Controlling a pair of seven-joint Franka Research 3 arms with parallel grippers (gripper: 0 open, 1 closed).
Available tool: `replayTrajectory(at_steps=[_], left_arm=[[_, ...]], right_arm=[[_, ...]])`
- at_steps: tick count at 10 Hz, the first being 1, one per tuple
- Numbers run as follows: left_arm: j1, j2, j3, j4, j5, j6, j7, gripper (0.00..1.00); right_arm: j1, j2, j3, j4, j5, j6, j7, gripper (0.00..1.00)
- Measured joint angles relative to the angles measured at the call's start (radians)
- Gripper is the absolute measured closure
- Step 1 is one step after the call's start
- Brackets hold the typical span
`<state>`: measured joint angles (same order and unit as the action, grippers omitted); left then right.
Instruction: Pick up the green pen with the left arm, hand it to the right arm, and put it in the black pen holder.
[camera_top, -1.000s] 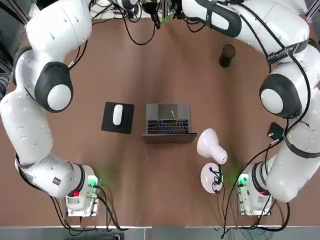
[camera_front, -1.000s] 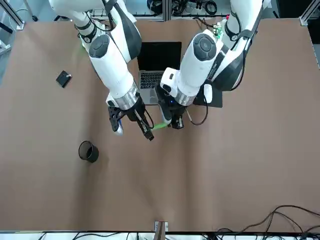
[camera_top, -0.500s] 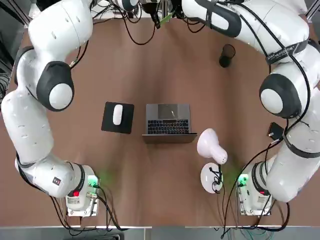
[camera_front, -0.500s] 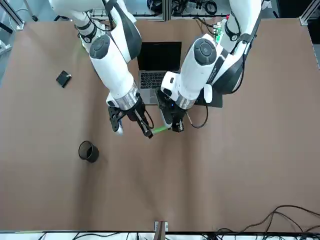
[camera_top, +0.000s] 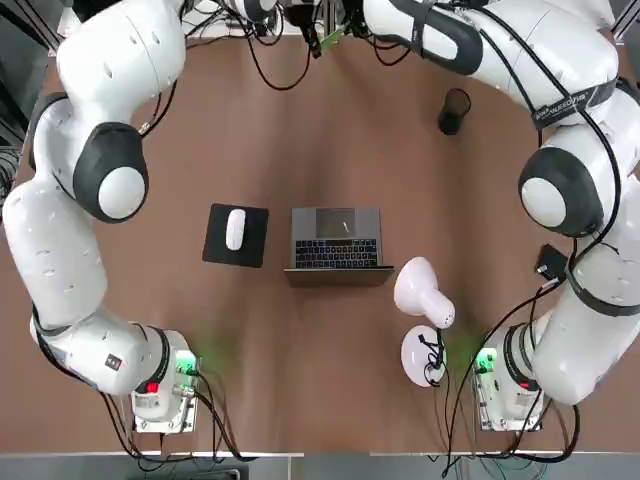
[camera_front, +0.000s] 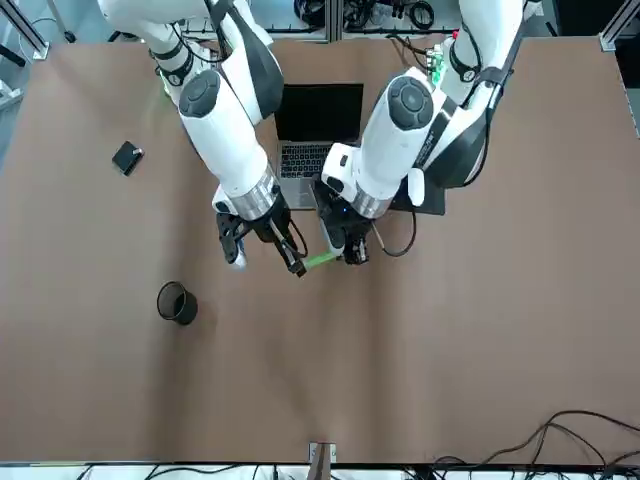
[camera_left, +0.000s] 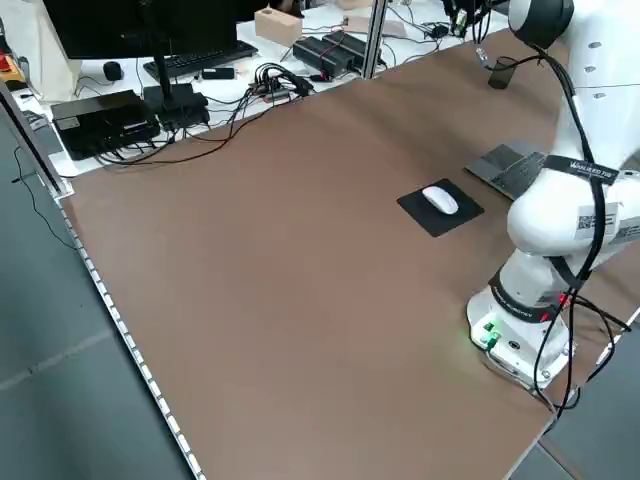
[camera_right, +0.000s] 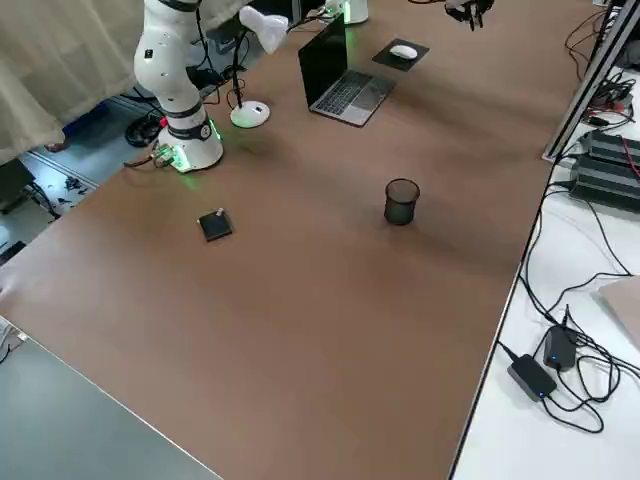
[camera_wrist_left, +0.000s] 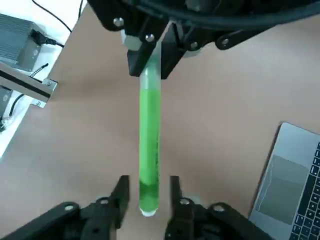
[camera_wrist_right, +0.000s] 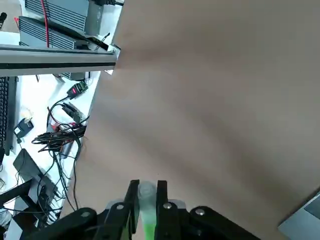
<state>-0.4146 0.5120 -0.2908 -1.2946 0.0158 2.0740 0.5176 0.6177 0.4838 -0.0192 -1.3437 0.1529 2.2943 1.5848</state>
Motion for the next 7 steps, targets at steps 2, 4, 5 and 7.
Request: replayTrajectory(at_steps=[2,4,5,7], left_arm=[[0.015,-0.005,0.007,0.014,0.000,-0.085,-0.001,0.23],[0.030,-0.032,0.025,0.018,0.000,-0.146,-0.002,0.00],[0.045,-0.050,0.032,0.019,0.000,-0.186,-0.006,0.00],[0.122,-0.101,0.036,0.022,0.000,-0.292,-0.017,0.00]], right_arm=[[0.000,0.000,-0.001,0.000,0.000,0.001,0.000,0.83],[-0.005,0.000,-0.006,0.000,0.000,0.002,-0.027,0.83],[-0.016,0.000,-0.009,0.000,0.000,0.002,-0.097,0.83],[-0.073,0.001,-0.012,0.000,0.001,-0.012,-0.310,0.83]])
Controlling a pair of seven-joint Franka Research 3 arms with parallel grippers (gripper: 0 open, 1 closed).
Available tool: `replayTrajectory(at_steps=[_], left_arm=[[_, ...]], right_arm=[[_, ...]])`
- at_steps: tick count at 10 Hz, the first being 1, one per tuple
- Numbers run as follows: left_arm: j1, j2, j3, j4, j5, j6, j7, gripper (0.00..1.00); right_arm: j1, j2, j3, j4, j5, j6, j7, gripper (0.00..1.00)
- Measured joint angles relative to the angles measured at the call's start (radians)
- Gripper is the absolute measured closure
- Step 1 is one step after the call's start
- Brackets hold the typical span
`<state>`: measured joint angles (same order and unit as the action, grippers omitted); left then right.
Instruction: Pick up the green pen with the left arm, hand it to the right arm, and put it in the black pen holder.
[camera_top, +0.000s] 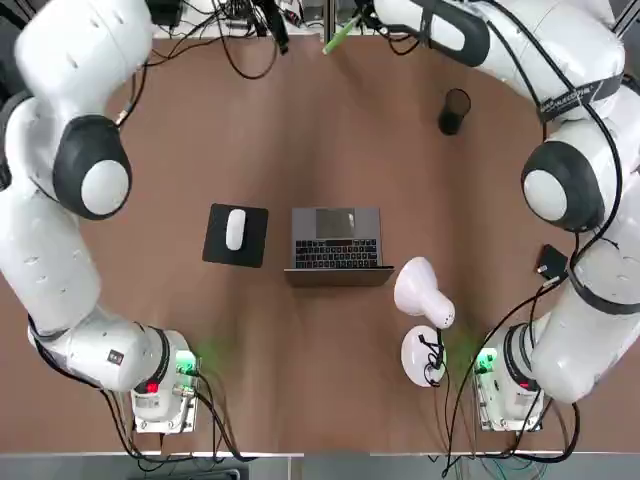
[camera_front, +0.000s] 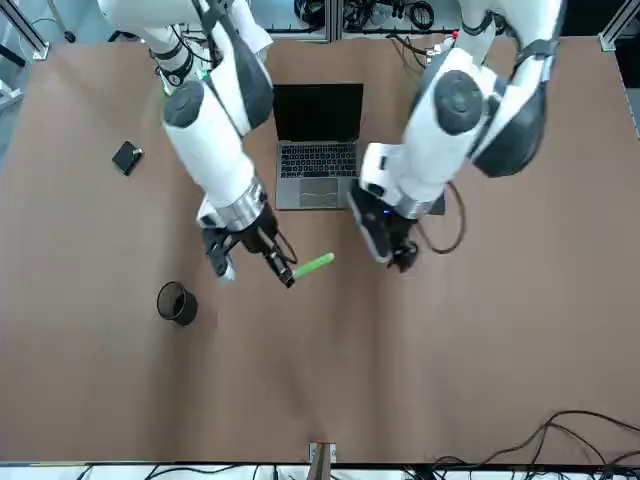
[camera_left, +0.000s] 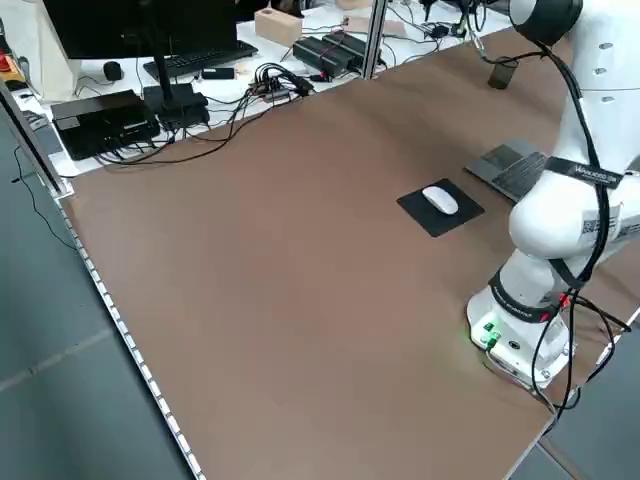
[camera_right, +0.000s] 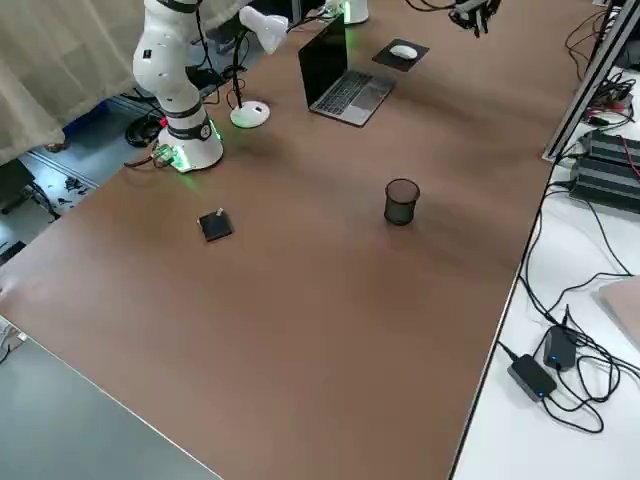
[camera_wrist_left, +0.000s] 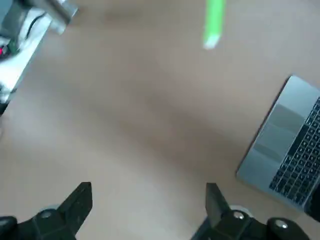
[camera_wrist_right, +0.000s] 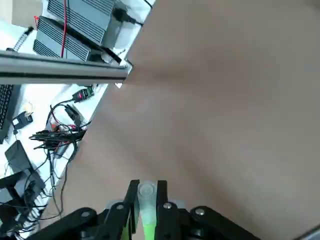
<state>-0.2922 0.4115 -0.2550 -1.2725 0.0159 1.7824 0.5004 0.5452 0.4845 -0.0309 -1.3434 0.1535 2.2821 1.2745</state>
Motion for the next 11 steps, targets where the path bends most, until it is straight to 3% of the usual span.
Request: replayTrajectory(at_steps=[3,6,9,11], left_arm=[[0.134,-0.113,0.001,0.004,0.001,-0.184,-0.260,0.00],[0.238,-0.229,0.000,-0.003,0.004,-0.292,-0.398,0.00],[0.343,-0.264,-0.002,-0.062,-0.005,-0.296,-0.454,0.00],[0.373,-0.276,0.005,-0.111,-0.010,-0.259,-0.507,0.00]], right_arm=[[-0.109,0.000,-0.003,-0.004,0.000,-0.068,-0.428,0.83],[-0.244,0.001,-0.004,-0.048,0.025,-0.087,-0.785,0.83],[-0.338,-0.002,-0.003,-0.084,0.066,-0.074,-1.163,0.83],[-0.391,-0.015,-0.003,-0.149,0.082,0.016,-1.438,0.83]])
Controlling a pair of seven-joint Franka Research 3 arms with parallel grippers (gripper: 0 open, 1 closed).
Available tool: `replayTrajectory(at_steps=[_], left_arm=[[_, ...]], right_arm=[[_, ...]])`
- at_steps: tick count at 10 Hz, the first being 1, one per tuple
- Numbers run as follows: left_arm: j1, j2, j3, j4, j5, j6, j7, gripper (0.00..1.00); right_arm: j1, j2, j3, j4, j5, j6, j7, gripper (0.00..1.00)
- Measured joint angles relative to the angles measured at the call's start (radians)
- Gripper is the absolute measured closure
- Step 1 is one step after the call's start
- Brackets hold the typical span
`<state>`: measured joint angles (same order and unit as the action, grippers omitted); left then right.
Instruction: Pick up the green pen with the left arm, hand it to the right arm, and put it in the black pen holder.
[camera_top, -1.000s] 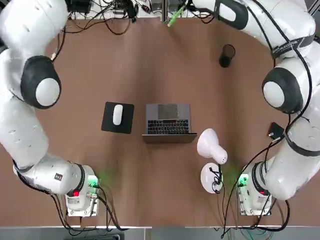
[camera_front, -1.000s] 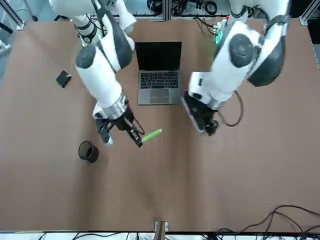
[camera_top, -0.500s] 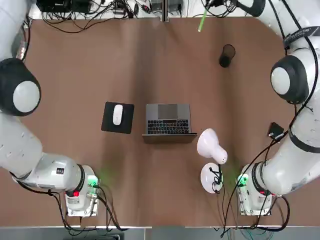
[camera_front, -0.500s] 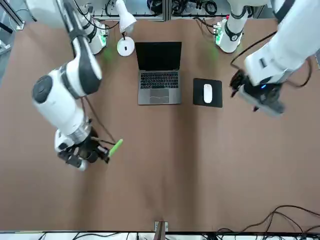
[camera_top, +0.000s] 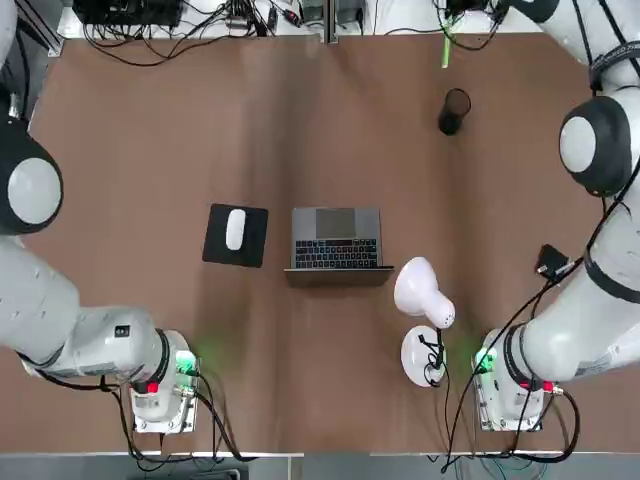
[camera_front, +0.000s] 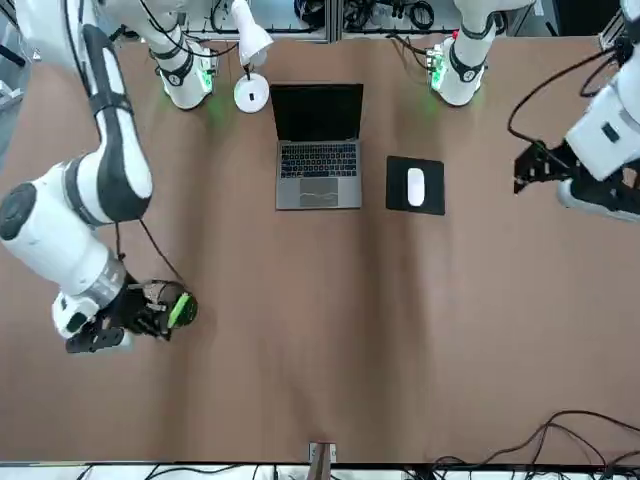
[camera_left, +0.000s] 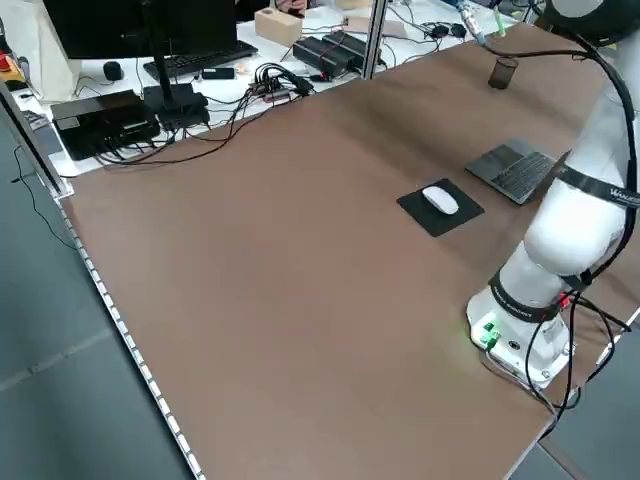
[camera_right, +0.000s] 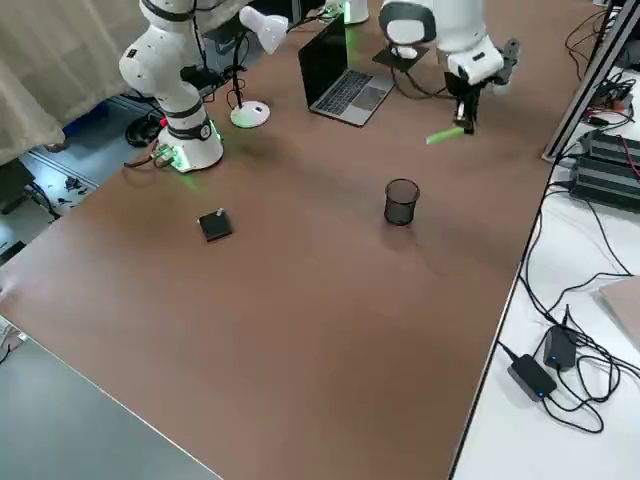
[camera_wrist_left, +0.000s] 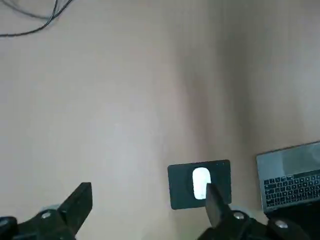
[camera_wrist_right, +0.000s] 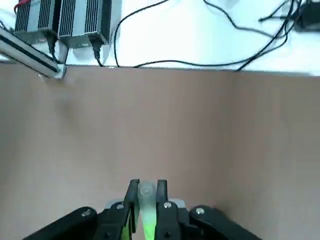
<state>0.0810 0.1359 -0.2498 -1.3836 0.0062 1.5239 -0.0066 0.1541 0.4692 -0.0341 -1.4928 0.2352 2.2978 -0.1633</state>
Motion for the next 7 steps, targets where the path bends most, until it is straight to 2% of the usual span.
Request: replayTrajectory(at_steps=[1,2,4,5,7], left_arm=[[-0.022,-0.023,0.029,-0.052,0.000,0.034,-0.031,0.00],[-0.065,-0.057,0.092,-0.116,-0.009,0.064,-0.045,0.00],[-0.102,-0.135,0.188,-0.230,-0.038,0.098,-0.039,0.00],[-0.119,-0.163,0.222,-0.262,-0.040,0.103,-0.034,0.00],[-0.127,-0.178,0.236,-0.279,-0.040,0.105,-0.034,0.00]], right_arm=[[-0.013,-0.015,0.000,-0.057,0.024,0.070,-0.091,0.83],[-0.017,-0.031,0.000,-0.124,0.068,0.142,-0.171,0.83],[-0.029,-0.051,0.000,-0.224,0.226,0.225,-0.349,0.83],[-0.032,-0.055,0.000,-0.246,0.274,0.241,-0.402,0.83],[-0.034,-0.061,0.000,-0.297,0.291,0.277,-0.425,0.83]])
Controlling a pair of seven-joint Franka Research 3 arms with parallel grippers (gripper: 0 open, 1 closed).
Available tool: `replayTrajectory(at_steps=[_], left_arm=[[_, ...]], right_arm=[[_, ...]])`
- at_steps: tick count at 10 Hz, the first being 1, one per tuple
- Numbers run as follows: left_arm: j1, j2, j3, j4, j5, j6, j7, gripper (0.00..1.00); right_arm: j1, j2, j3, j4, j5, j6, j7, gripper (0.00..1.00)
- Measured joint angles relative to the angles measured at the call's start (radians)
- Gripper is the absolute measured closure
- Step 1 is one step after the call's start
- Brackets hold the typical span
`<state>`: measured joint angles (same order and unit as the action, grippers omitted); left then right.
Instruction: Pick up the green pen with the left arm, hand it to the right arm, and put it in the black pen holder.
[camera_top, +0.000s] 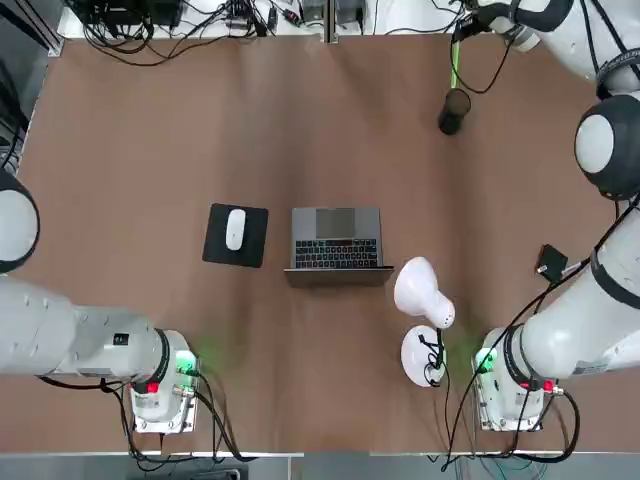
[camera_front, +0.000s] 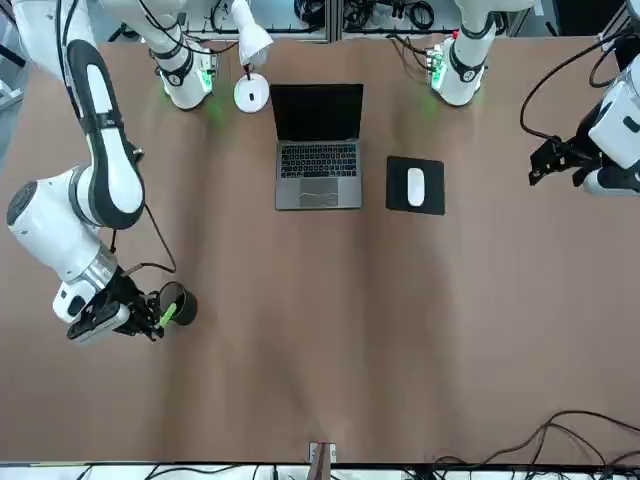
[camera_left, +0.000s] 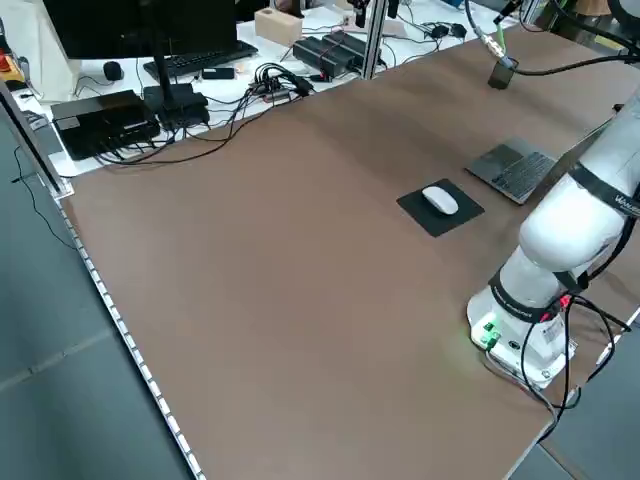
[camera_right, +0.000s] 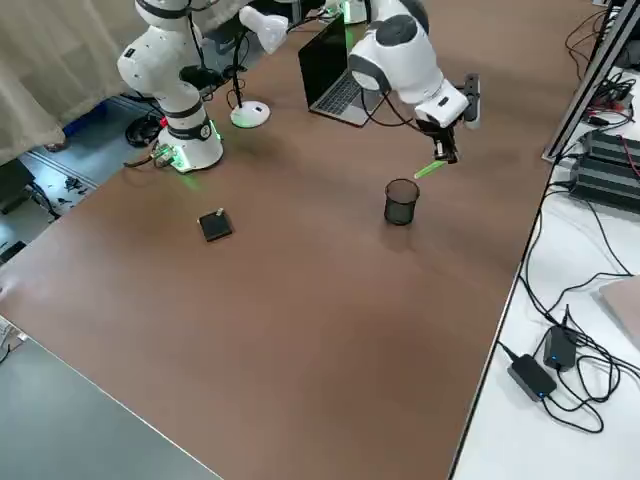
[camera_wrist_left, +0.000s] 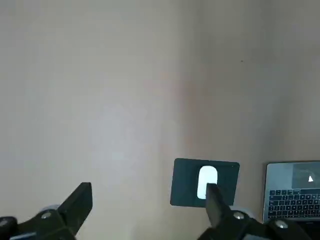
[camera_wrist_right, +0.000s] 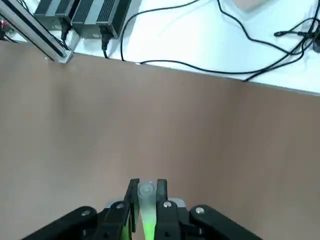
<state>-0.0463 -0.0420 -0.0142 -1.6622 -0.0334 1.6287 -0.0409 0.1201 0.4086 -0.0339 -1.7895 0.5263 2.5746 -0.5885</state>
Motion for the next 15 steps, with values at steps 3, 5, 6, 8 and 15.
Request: replayTrajectory(at_steps=[3,5,6,8,15], left_arm=[[-0.010,0.012,-0.001,0.000,0.000,0.005,0.000,0.00],[-0.006,0.021,0.001,0.003,0.000,0.006,-0.001,0.00],[-0.006,0.023,0.003,0.003,0.000,0.002,-0.003,0.00],[-0.006,0.023,0.005,0.003,0.000,0.001,-0.006,0.00],[-0.009,0.029,0.004,0.006,0.000,0.000,-0.004,0.00]], right_arm=[[-0.015,-0.002,0.000,-0.084,0.001,0.077,-0.038,0.83],[-0.023,-0.002,0.000,-0.115,0.001,0.088,-0.047,0.83],[-0.023,-0.003,0.000,-0.120,0.001,0.098,-0.048,0.83],[-0.023,-0.003,0.003,-0.127,0.001,0.122,-0.050,0.83],[-0.015,0.004,0.012,-0.154,0.001,0.151,-0.055,0.83]])
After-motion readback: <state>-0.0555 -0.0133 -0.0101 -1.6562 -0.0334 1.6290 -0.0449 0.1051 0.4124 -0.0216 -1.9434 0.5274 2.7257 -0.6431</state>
